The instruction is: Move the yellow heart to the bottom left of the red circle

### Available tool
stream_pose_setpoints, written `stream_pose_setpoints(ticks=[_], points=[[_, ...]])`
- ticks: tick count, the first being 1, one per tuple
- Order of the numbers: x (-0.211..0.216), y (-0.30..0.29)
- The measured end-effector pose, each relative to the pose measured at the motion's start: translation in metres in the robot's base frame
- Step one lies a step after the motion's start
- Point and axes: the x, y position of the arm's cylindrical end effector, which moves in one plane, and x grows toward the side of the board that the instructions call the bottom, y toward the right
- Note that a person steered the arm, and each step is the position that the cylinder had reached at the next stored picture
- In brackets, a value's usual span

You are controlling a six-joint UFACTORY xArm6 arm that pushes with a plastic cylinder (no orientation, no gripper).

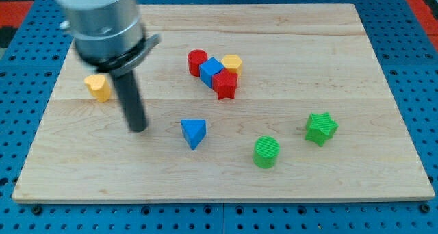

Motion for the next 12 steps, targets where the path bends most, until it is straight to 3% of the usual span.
stream_pose_setpoints(ticks=[1, 2, 3, 4, 7, 8, 9, 12], points=[[-0.006, -0.110], [-0.059, -0.112], [-0.094, -0.103], [-0.070, -0.054], [-0.094, -0.066], [-0.108, -0.015], [-0.119, -0.008], [-0.085, 0.069]])
